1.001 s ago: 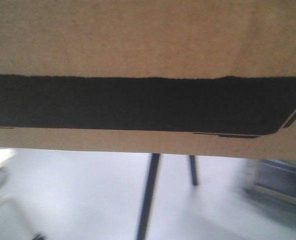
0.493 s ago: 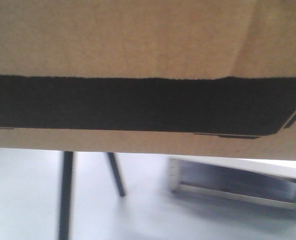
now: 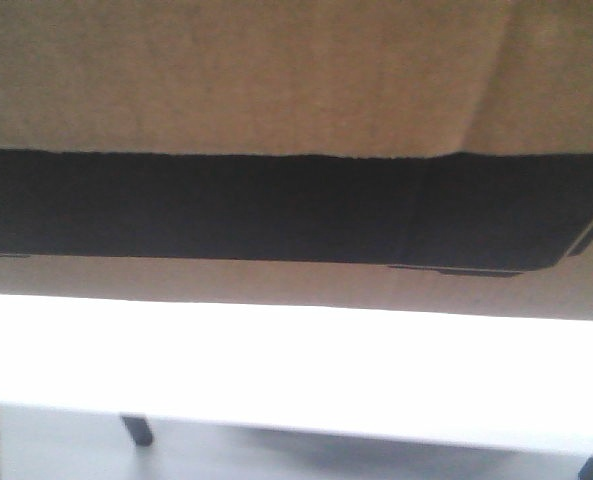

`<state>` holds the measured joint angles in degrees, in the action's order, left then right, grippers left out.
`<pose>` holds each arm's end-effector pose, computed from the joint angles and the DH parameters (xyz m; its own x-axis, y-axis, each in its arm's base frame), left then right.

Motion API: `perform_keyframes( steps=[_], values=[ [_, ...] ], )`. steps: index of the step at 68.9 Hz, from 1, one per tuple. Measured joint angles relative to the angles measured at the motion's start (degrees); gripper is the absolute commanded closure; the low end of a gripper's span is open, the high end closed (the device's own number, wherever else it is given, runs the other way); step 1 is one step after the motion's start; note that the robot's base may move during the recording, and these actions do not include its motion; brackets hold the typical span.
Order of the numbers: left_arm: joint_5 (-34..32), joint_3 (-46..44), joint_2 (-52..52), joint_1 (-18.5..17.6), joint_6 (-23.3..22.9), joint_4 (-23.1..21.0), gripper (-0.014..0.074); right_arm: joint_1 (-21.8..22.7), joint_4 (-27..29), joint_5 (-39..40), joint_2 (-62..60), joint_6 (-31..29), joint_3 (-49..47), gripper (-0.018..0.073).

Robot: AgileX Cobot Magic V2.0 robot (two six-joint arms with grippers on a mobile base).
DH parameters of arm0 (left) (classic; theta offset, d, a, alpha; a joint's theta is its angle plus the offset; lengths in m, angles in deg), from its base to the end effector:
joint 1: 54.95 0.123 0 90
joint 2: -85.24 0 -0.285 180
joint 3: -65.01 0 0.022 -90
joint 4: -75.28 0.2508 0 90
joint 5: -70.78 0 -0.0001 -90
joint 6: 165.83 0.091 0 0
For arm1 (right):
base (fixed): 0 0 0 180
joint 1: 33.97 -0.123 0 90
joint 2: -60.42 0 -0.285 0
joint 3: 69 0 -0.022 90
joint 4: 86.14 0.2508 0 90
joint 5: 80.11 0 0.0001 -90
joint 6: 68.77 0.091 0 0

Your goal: Grab box from left shelf to table start

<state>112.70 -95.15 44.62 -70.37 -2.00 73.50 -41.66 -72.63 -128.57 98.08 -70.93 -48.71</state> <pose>0.0765 -0.0231 0.4318 -0.2827 -0.2338 -0.9303 0.2101 0.9312 -0.2979 0.0589 0.0240 0.4247 -0.3006 0.0786 -0.9505 -0.2645 0.9506 0.1623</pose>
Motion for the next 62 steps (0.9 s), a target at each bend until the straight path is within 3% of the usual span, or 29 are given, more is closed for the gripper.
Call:
perform_keyframes(
  steps=[62],
  values=[
    [0.0,0.0,0.0,0.0,0.0,0.0,0.07,0.0,0.0,0.0,0.0,0.0,0.0,0.0503]
  ],
)
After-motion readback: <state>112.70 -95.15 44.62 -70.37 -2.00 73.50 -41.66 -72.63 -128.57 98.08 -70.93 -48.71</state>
